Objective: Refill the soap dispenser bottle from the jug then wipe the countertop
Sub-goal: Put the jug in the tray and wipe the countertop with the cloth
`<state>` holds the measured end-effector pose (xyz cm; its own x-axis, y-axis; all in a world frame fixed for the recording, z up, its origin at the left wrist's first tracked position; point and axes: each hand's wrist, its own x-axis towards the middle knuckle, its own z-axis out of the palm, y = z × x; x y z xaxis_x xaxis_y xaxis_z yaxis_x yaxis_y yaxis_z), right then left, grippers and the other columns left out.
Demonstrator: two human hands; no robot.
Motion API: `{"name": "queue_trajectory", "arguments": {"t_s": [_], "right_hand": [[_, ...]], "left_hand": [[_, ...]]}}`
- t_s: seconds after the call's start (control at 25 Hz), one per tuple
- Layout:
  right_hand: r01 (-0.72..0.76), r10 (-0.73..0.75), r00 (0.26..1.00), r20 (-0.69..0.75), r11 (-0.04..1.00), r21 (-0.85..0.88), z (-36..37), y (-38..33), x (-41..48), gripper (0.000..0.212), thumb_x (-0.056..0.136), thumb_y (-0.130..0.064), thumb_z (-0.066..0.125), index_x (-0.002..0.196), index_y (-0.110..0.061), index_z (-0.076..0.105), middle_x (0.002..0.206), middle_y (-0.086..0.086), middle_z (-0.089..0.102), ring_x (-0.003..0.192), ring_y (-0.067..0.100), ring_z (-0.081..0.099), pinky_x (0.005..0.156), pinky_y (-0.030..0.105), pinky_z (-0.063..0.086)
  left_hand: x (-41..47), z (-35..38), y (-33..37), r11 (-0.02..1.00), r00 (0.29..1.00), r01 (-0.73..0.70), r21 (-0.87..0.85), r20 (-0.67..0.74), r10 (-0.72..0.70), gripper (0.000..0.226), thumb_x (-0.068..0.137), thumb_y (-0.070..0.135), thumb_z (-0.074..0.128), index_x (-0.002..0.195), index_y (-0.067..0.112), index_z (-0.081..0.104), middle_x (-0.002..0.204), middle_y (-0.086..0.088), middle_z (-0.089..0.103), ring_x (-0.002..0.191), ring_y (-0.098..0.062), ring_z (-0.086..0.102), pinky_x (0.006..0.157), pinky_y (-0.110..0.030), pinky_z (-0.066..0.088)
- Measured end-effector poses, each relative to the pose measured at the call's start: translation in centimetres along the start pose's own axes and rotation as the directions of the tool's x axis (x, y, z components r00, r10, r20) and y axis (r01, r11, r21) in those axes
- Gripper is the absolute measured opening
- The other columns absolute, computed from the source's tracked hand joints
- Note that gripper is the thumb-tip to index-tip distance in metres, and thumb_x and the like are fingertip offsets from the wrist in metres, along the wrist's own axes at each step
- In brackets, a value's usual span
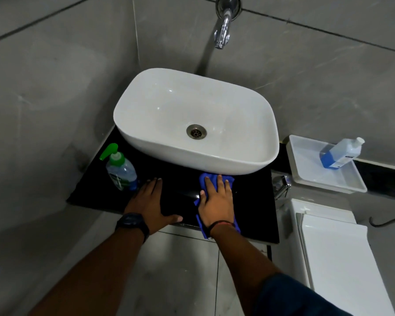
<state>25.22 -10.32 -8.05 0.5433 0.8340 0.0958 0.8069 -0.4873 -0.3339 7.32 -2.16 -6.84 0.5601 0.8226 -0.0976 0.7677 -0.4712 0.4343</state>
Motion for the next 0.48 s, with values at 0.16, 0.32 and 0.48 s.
{"name": "queue_trajectory", "arguments": {"t_s": [0.16, 0.32, 0.48], "right_hand": [[0.278, -0.292, 0.950, 0.114, 0.953, 0.122, 0.9, -3.3, 0.3, 0.046, 0.090, -0.025, 0.051, 0.136, -0.026, 0.047, 0.152, 0.009, 0.030, 0.140, 0.031, 0.022, 0.115, 0.035, 0.015], [0.414, -0.461, 0.870, 0.176, 0.876, 0.249, 0.5, -3.9, 0.6, 0.047, 0.086, -0.017, 0.058, 0.133, -0.025, 0.052, 0.151, 0.007, 0.032, 0.141, 0.030, 0.022, 0.115, 0.036, 0.018], [0.490, -0.548, 0.816, 0.186, 0.825, 0.281, -1.5, 0.4, -0.4, 0.044, 0.086, -0.015, 0.060, 0.129, -0.020, 0.056, 0.149, 0.010, 0.036, 0.138, 0.034, 0.029, 0.114, 0.041, 0.022]], "left_hand": [[-0.1, 0.0, 0.3, 0.999, 0.999, -0.001, -0.046, -0.042, -0.001, 0.118, 0.050, 0.064, 0.072, 0.142, 0.008, 0.022, 0.146, -0.014, 0.032, 0.136, -0.028, 0.027, 0.110, -0.040, 0.025], [-0.2, -0.2, 0.4, 0.997, 0.999, 0.015, -0.075, -0.031, -0.018, 0.116, 0.053, 0.059, 0.073, 0.142, 0.008, 0.019, 0.145, -0.016, 0.033, 0.135, -0.029, 0.028, 0.110, -0.041, 0.026], [0.1, -0.4, 0.3, 1.000, 1.000, 0.007, 0.015, 0.026, -0.007, 0.125, 0.044, 0.066, 0.075, 0.143, 0.013, 0.020, 0.148, -0.014, 0.028, 0.136, -0.029, 0.025, 0.110, -0.039, 0.025]]}}
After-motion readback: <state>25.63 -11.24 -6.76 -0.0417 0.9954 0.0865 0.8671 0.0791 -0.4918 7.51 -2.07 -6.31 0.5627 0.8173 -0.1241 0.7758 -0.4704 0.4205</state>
